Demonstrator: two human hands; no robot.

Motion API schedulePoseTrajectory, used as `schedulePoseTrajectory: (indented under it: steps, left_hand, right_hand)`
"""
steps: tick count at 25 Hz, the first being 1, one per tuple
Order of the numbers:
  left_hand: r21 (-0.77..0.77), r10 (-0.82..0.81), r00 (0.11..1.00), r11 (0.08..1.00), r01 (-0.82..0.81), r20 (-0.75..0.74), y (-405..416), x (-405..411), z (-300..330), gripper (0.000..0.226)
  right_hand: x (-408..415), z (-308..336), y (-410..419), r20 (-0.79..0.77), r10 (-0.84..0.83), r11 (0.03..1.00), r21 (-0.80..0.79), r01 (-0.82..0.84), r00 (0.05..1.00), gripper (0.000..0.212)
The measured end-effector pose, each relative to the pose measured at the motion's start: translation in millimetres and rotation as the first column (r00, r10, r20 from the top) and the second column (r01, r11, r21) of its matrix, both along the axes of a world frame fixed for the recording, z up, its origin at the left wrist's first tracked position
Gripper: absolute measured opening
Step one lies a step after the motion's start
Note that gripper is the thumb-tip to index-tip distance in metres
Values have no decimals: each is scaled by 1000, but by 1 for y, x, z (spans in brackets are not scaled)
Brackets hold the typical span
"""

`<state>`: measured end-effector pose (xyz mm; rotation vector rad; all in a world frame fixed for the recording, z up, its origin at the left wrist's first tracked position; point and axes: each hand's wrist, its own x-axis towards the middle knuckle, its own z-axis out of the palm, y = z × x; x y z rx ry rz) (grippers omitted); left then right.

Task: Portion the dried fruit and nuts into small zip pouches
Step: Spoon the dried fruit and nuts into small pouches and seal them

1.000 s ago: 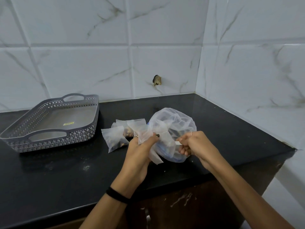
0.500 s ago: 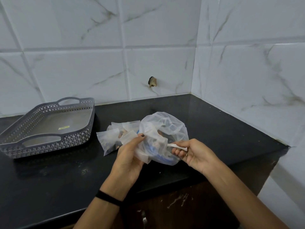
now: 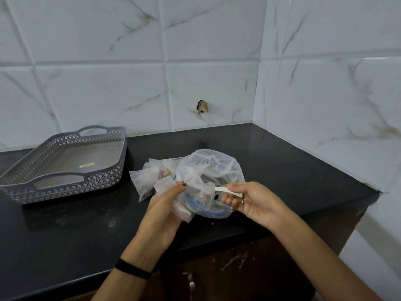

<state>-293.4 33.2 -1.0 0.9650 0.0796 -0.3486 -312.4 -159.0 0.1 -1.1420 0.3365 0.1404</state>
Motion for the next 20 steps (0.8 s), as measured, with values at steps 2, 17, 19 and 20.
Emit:
schedulePoseTrajectory:
  steps: [2,17,19,20]
  left_hand:
    - [-48,-23,999,999,24,23,-4,2,0,27]
    - [452,38,941,870,-196,336,27,-9,-13,26]
    - [545,63,887,768,-336,458,29,-9,-15,28]
    - [576,44,858,723,-381,511,28,-9,-17,32]
  right_hand:
    - [-2,3,5,17,2,997,-75,-1,1000,19]
    - [-30,11,5,92,-88,994,70,81,992,23]
    - [-36,16,6,108,-78,995,65,71,991,24]
    - [-38,19,7,116,-73,995,70,65,991,23]
